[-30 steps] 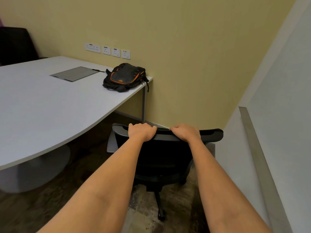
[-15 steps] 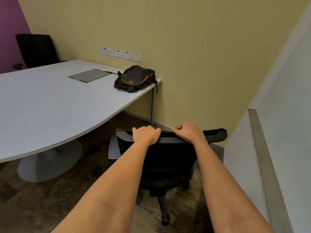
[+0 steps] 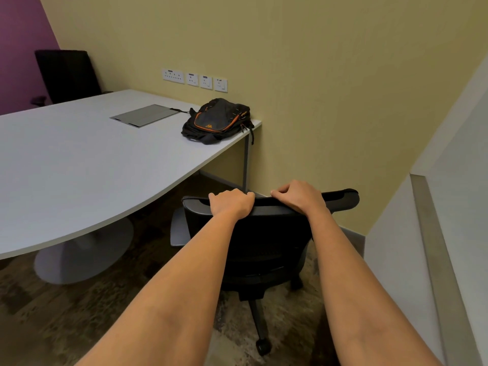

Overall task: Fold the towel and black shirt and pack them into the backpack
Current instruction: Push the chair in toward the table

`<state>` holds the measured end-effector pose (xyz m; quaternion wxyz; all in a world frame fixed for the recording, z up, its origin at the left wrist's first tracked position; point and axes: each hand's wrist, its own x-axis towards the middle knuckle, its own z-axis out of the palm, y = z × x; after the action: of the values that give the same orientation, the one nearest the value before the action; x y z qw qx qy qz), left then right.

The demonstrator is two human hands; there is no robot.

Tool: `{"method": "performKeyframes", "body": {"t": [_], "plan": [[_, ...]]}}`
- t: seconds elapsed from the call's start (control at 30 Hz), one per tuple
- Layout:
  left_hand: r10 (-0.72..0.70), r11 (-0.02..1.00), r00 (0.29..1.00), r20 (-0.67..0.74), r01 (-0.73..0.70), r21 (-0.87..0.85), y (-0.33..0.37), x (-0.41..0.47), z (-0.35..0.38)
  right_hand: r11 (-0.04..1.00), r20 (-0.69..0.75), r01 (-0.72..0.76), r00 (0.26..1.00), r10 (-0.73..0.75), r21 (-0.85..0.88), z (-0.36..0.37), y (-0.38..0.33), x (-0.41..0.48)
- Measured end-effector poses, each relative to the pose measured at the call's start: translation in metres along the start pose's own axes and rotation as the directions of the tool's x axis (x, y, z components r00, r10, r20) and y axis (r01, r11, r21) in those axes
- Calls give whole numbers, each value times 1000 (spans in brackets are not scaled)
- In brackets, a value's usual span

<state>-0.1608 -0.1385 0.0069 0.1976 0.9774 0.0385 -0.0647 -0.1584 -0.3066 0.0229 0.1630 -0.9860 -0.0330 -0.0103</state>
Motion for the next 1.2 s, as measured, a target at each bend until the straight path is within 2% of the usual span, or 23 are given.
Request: {"method": "performKeyframes", "body": {"t": [0.5,1.0,1.2], "plan": [[-177,984,981,-83,177,-5,21,156,-11,989,154,142,979,-132,-50,7,16,192],[-383,924,910,-163,374,-80,55,297,-25,948,283,314,914,-289,-45,3,30,379],[-456,890,864,-214,441,-114,75,338,-17,902,273,429,874,-402,-47,1,47,433]]}}
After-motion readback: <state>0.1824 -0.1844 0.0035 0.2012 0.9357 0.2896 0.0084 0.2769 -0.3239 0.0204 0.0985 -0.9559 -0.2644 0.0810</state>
